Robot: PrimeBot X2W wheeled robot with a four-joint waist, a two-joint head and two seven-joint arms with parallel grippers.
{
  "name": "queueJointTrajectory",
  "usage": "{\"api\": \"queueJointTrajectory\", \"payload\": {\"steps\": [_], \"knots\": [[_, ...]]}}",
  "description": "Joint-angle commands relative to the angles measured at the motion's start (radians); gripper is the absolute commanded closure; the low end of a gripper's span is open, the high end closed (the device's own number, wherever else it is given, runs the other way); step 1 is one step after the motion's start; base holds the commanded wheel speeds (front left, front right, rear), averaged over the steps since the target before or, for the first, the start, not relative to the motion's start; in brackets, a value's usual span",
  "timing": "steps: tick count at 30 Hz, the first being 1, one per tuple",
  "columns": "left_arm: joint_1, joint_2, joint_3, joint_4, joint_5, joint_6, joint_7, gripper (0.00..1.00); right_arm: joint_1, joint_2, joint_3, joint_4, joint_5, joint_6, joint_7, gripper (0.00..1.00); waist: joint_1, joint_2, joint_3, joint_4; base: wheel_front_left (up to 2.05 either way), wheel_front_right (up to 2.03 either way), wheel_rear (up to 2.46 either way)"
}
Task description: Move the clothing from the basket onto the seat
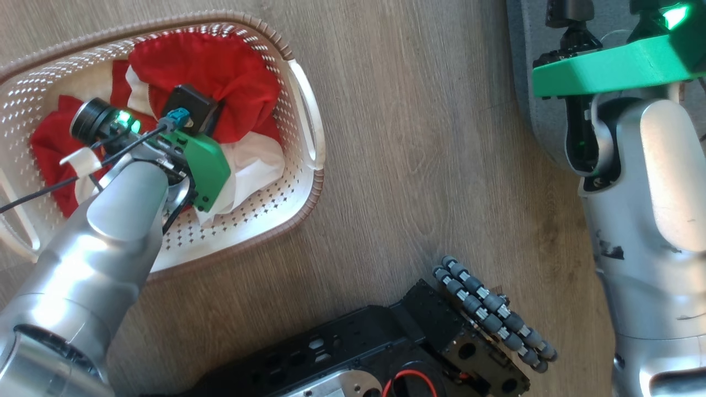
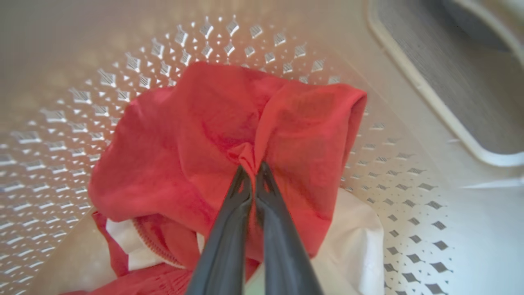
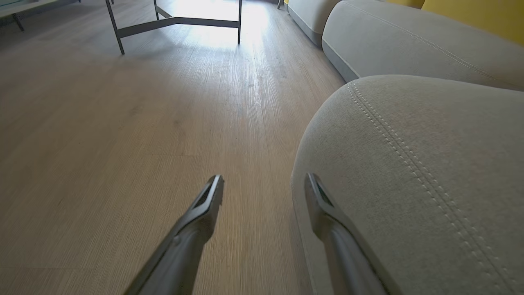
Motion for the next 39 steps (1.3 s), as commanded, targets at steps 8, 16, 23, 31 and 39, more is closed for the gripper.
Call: {"api": "queueJointTrajectory", "payload": {"steps": [8,16,23,31,39], "knots": [[0.064,0.030,0.058,-0.093,-0.040,0.001,-0.005,1.00,0.020,0.009,0.008,-0.007,-0.010,0.007,-0.005,0.00,0.0000,0.0000,-0.075,0.020,0.00,0.00,0.00],[0.145,0.007,0.137,-0.184,-0.046,0.001,-0.005,1.00,0.045,0.009,-0.004,0.025,-0.044,0.007,-0.005,0.00,0.0000,0.0000,-0.204,0.082,0.00,0.00,0.00],[0.211,-0.015,0.216,-0.261,-0.035,0.001,-0.005,1.00,0.065,0.007,0.005,0.054,-0.060,0.007,-0.005,0.00,0.0000,0.0000,-0.307,0.133,0.00,0.00,0.00],[0.325,-0.053,0.350,-0.363,-0.004,0.001,-0.005,1.00,0.114,-0.022,0.030,0.098,-0.046,0.007,-0.005,0.00,0.0000,0.0000,-0.474,0.210,0.00,0.00,0.00],[0.429,-0.086,0.454,-0.451,0.027,0.001,-0.005,1.00,0.187,-0.044,0.049,0.141,-0.025,0.007,-0.005,0.00,0.0000,0.0000,-0.615,0.276,0.00,0.00,0.00]]}}
